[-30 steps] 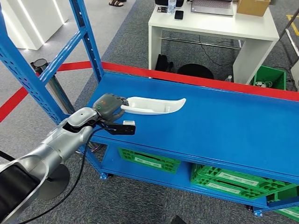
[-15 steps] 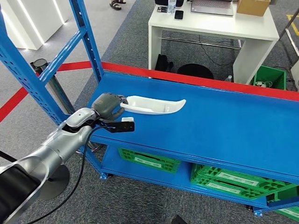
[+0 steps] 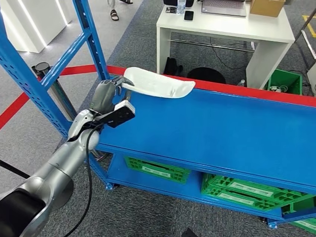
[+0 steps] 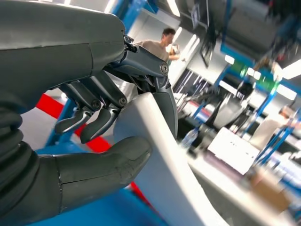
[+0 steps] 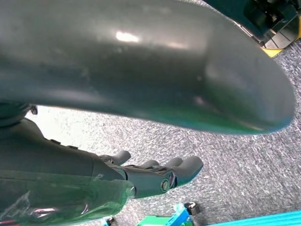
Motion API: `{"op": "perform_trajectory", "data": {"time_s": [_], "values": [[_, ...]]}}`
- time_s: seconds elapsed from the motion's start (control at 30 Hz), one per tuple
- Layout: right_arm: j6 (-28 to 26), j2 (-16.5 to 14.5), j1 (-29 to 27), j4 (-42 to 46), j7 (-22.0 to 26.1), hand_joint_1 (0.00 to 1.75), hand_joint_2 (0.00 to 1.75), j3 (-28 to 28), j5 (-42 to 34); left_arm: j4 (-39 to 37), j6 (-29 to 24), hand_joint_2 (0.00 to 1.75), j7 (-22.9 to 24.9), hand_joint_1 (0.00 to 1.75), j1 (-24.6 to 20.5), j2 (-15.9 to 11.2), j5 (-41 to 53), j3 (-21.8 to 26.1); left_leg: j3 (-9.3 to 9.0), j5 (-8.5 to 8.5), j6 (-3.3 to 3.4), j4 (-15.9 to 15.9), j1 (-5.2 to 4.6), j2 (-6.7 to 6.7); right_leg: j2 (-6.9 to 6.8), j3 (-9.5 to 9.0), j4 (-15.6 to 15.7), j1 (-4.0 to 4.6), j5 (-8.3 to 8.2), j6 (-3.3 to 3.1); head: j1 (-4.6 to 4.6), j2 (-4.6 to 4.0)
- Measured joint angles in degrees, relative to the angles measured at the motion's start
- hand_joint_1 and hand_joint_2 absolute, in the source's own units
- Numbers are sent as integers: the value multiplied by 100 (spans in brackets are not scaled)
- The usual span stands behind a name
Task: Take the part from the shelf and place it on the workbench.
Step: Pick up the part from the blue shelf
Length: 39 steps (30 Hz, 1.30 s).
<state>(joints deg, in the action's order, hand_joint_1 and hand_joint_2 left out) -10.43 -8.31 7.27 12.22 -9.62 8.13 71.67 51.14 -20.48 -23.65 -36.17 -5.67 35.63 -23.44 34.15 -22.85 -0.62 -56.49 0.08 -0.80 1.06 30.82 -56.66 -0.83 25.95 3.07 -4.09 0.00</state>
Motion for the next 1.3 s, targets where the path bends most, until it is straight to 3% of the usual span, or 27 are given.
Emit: {"op": "perform_trajectory", "data": {"time_s": [0.53,0.7,0.97,1.3], "values": [[-87,-11,-53,0,-27,0,0,2,-72,1133,-331,175,-504,175,615,362,-826,663,3,0,0,0,0,0,0,1,0,0,0,0,0,0],[-145,-16,-86,0,-43,0,0,2,-112,1678,-398,175,-802,175,921,584,-1550,786,6,-2,1,0,0,0,-1,4,1,0,1,1,-1,0],[-242,-44,-160,-2,-70,0,0,2,-160,2889,-384,175,-1045,175,1520,932,-2215,711,10,-4,3,0,-1,0,-1,9,1,-1,2,2,-1,0],[-280,-75,-181,-2,-71,0,0,8,-172,3793,-341,175,-1167,175,1882,1093,-2419,265,9,-4,4,0,-1,0,-2,7,1,-1,1,2,0,0]]}}
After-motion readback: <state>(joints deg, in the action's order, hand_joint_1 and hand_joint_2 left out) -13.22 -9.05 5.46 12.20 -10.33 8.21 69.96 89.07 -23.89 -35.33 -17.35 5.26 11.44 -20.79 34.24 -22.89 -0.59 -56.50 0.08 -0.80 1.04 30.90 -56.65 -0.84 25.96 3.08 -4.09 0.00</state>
